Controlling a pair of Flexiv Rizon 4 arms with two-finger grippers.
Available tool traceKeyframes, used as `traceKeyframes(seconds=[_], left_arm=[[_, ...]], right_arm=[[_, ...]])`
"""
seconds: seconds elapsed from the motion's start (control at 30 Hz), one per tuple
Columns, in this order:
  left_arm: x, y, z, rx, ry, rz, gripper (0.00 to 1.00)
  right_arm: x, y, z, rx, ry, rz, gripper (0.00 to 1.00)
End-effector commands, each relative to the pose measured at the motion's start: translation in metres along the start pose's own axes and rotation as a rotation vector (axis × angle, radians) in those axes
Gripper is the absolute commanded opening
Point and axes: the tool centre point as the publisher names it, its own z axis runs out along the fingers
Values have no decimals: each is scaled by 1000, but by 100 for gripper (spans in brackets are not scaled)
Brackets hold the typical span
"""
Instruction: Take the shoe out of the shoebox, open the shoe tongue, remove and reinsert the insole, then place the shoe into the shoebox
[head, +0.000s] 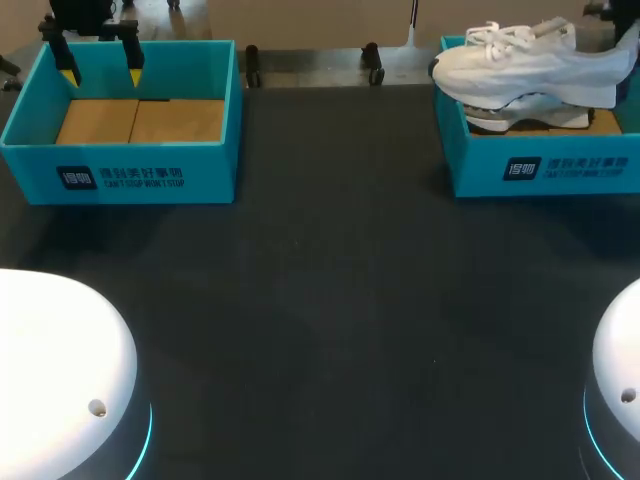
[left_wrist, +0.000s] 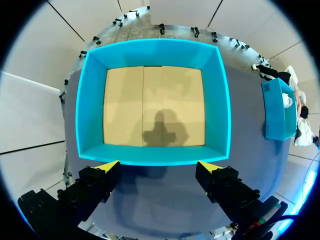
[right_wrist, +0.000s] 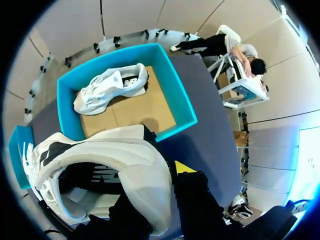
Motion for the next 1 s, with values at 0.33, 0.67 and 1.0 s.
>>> traceKeyframes(seconds=[0.33,0.67,1.0], left_arm=[[0,0,0,0,0,0,100],[0,0,0,0,0,0,100],[0,0,0,0,0,0,100]], right_arm=[[-4,-5,0,-42,9,2,0],[5,-58,-27,-50,-78,-22,0],[23,-140,-45,-81,-90,20,0]])
